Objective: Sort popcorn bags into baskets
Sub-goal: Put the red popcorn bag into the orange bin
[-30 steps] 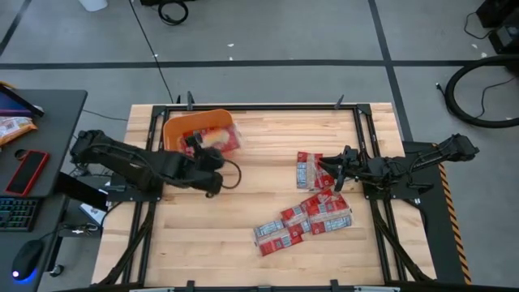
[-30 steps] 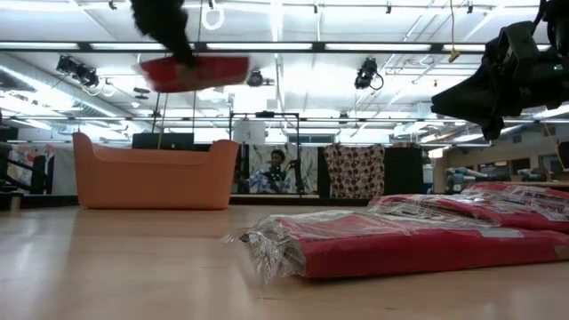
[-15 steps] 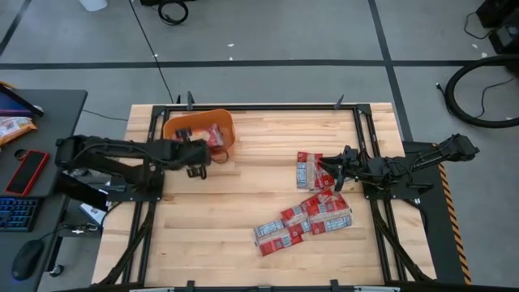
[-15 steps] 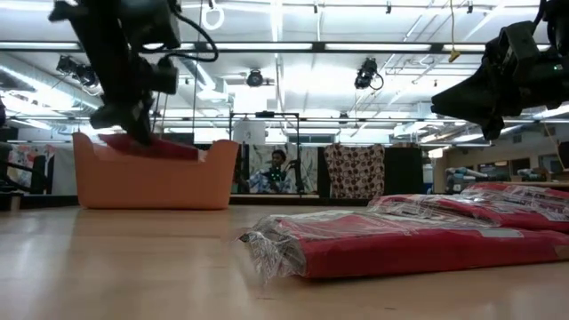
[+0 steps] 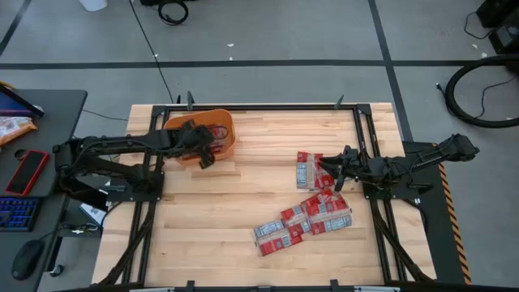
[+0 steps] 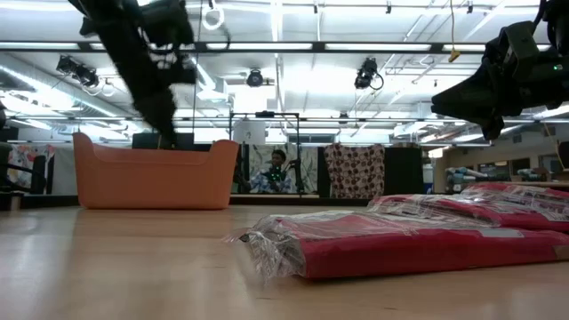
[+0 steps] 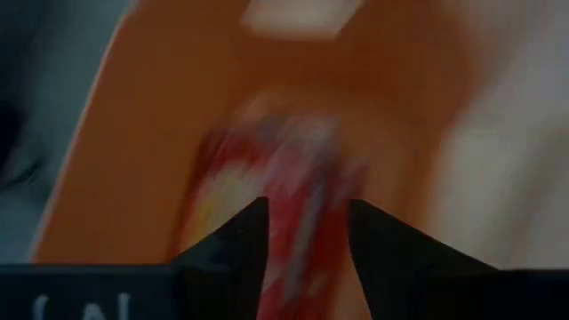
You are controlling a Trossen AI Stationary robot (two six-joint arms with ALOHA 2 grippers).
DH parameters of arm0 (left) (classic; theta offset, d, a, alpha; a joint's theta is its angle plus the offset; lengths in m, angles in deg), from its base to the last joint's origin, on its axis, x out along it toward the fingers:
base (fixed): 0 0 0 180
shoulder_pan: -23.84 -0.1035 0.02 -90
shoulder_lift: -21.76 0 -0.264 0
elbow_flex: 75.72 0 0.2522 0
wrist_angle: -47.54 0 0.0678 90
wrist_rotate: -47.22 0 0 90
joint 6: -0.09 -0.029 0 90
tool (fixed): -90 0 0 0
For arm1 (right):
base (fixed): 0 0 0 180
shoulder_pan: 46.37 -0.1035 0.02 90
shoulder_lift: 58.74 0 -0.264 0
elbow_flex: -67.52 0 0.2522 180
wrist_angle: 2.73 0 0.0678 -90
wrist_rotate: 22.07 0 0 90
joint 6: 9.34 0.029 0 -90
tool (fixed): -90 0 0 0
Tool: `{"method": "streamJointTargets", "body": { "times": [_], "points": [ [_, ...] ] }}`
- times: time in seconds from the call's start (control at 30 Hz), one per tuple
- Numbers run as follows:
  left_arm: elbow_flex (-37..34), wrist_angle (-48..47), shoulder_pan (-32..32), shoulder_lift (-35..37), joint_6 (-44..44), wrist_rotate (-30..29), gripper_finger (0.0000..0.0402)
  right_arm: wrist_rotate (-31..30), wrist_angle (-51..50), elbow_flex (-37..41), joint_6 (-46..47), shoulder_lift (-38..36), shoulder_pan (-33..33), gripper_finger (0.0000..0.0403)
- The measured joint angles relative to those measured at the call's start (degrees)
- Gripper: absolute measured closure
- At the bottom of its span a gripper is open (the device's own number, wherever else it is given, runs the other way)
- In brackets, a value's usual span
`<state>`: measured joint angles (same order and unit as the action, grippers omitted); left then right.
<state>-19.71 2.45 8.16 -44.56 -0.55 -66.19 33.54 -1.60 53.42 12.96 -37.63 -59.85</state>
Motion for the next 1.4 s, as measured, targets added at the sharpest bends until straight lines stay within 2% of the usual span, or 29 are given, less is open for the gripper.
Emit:
{"method": "streamJointTargets", "body": {
  "times": [0.07, 0.27, 0.43, 0.53, 0.9, 1.4],
  "points": [
    [0.52, 4.62, 3.35, 0.00, -0.05, 0.16, 0.0240, 0.00, 0.00, 0.00, 0.00, 0.00, -0.01, 0.0299],
    [0.82, 20.08, 14.73, -2.54, -4.14, -7.02, 0.0251, 0.00, -0.01, 0.00, 0.00, -0.01, -0.02, 0.0299],
    [0.99, 31.16, 20.75, -9.61, -1.78, -7.26, 0.0255, 0.00, 0.04, 0.00, 0.00, -0.02, -0.01, 0.0299],
    [4.08, 31.65, 23.05, -15.66, 0.43, -5.63, 0.0255, 0.00, 0.07, 0.00, 0.00, -0.04, 0.00, 0.0299],
    [27.81, 30.92, 29.24, -40.23, 1.50, 1.04, 0.0255, 0.00, 0.04, 0.00, 0.00, -0.02, -0.02, 0.0299],
    [58.94, 28.04, 26.58, -65.31, 1.74, 14.70, 0.0255, 0.00, 0.04, 0.00, 0.00, -0.02, 0.00, 0.0299]
  ]
}}
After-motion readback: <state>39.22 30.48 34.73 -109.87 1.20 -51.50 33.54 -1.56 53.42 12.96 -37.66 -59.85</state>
